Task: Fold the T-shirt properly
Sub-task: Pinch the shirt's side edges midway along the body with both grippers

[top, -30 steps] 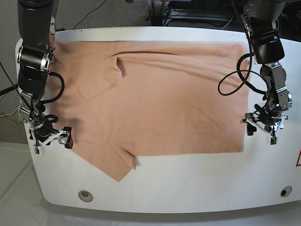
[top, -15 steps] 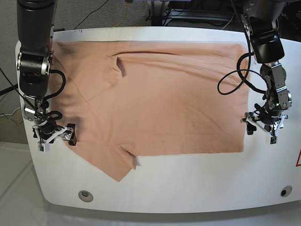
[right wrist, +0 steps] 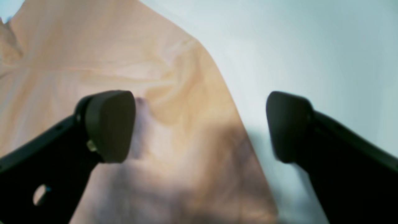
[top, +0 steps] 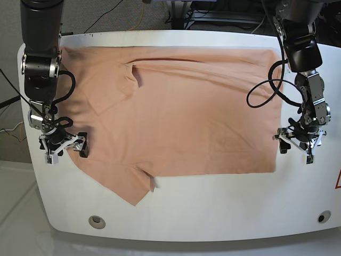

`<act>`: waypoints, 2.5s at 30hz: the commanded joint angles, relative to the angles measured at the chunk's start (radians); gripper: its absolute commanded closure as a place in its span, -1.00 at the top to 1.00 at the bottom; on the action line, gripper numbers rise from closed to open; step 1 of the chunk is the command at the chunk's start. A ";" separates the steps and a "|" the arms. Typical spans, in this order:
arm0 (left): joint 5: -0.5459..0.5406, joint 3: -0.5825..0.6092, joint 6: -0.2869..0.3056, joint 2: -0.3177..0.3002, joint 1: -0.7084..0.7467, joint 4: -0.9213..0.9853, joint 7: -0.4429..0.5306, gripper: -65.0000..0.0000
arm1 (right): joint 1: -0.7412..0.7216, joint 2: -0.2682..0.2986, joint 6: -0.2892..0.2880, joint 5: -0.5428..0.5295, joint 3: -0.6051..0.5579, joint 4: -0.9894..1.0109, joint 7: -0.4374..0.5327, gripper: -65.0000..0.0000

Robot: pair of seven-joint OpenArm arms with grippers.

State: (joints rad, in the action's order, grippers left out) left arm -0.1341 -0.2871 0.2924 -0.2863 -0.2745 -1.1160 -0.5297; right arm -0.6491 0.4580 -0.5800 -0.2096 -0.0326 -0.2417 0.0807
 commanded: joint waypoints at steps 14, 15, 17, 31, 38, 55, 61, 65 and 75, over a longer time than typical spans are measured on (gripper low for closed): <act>-0.005 -0.001 0.001 -0.014 -0.075 -0.009 0.027 0.25 | 0.019 -0.035 -0.015 -0.006 0.001 -0.011 -0.015 1.00; -0.003 -0.001 0.001 -0.014 -0.082 -0.009 0.027 0.25 | 0.019 -0.040 -0.015 -0.006 0.001 -0.011 -0.015 1.00; -0.003 -0.001 0.001 -0.014 -0.093 -0.009 0.027 0.25 | 0.019 -0.046 -0.015 -0.006 0.001 -0.011 -0.017 1.00; -0.003 -0.001 0.001 0.008 -0.111 -0.008 0.029 0.25 | 0.021 -0.074 -0.015 -0.004 0.000 -0.054 -0.063 0.99; -0.003 -0.001 0.001 0.025 -0.111 -0.008 0.029 0.25 | 0.021 -0.075 -0.015 -0.004 0.000 -0.055 -0.063 0.73; -0.002 -0.001 0.001 0.032 -0.104 -0.006 0.029 0.25 | 0.041 -0.069 -0.007 -0.004 0.000 -0.058 -0.063 -0.79; -0.003 -0.005 0.001 0.032 -0.104 0.041 0.030 0.25 | 0.039 -0.069 -0.007 -0.004 0.000 -0.058 -0.063 -0.80; -0.005 -0.005 0.001 0.032 -0.104 0.083 0.073 0.25 | 0.039 -0.067 -0.007 -0.004 0.000 -0.058 -0.063 -0.80; -0.008 -0.007 0.001 0.032 -0.111 0.182 0.184 0.25 | 0.039 -0.067 -0.008 -0.004 0.000 -0.058 -0.063 -0.80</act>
State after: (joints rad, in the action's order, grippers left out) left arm -0.1310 -0.2897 0.2920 -0.2417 -0.3542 -0.9367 -0.3809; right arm -0.6003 0.3828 -0.5797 -0.2405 -0.0299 -0.3012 0.0776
